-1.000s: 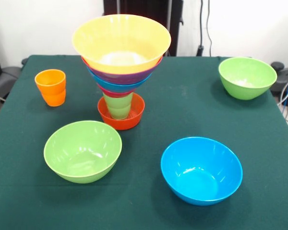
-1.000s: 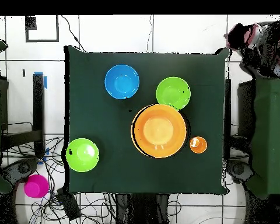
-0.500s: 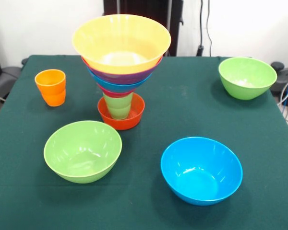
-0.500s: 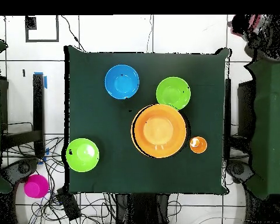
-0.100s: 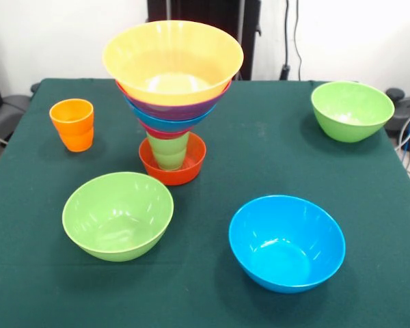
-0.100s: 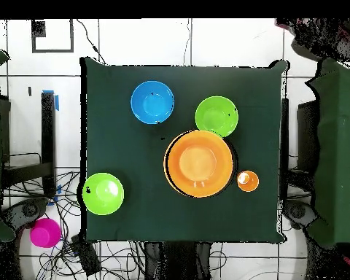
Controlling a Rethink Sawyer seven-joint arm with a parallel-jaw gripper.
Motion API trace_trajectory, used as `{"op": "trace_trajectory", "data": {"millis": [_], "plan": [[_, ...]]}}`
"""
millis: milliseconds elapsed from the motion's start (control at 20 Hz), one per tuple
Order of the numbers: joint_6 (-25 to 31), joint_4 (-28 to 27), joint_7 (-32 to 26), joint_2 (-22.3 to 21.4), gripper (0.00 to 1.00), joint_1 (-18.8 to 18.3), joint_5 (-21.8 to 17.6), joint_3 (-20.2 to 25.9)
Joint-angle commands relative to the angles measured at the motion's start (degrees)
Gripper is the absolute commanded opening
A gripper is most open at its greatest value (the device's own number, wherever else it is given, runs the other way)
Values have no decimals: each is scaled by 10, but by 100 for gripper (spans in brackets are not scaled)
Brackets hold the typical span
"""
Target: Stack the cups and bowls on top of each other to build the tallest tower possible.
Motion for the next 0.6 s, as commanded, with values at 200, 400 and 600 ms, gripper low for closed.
{"op": "trace_trajectory", "data": {"millis": [200,400,600], "plan": [[21,45,-61,10,100,11,-24,-57],[10,58,-56,6,100,9,-19,-61],[13,53,-59,6,100,14,-18,-65]]}}
